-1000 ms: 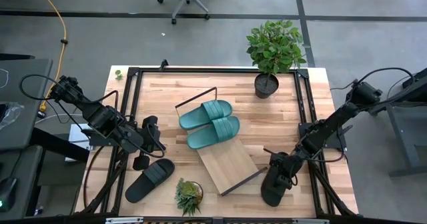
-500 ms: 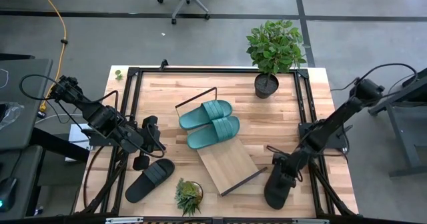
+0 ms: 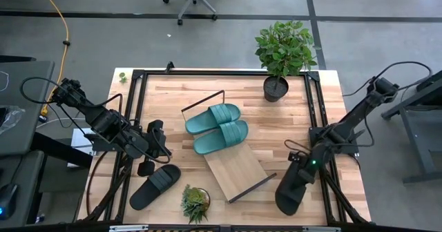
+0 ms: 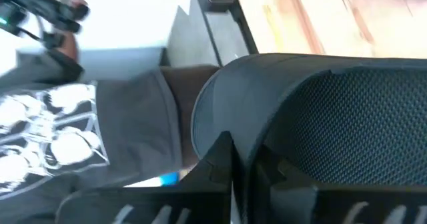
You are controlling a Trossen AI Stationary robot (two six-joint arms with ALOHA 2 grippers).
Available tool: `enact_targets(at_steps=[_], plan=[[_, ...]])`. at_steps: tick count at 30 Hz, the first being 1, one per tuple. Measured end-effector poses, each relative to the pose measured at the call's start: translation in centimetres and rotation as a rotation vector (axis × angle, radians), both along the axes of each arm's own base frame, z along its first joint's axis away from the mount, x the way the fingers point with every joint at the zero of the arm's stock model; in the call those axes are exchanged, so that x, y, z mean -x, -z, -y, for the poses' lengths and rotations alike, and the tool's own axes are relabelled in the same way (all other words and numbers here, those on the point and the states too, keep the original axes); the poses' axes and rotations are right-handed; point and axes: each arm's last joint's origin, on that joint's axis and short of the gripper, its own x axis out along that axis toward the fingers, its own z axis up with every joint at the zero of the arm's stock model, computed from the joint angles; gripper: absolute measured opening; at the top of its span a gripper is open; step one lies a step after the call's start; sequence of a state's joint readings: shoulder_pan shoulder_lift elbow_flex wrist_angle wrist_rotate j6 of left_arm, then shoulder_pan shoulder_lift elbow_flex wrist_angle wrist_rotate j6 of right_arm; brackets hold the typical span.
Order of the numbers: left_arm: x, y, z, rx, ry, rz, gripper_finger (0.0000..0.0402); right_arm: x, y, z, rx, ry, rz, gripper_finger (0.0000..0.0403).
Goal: Pick and place slides into the shelf
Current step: Put the right black slide on the shelf
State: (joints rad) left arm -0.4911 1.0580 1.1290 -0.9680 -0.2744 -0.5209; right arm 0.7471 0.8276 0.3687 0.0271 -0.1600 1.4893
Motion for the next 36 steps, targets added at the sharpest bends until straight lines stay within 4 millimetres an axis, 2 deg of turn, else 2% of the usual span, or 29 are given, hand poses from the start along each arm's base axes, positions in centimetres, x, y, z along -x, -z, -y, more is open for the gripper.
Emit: enact_targets(at_steps=[16, 36], plan=[[0.0, 0.0, 0.0, -0.001, 0.0, 0.0, 0.0, 1.6, -2.4, 1.6, -0.127, 0.058, 0.077, 0.0], [0.0, 0.0, 0.0, -0.018, 0.012, 0.003, 0.0, 2.5, -4.3, 2.8, -0.217, 0.138, 0.22, 0.0]])
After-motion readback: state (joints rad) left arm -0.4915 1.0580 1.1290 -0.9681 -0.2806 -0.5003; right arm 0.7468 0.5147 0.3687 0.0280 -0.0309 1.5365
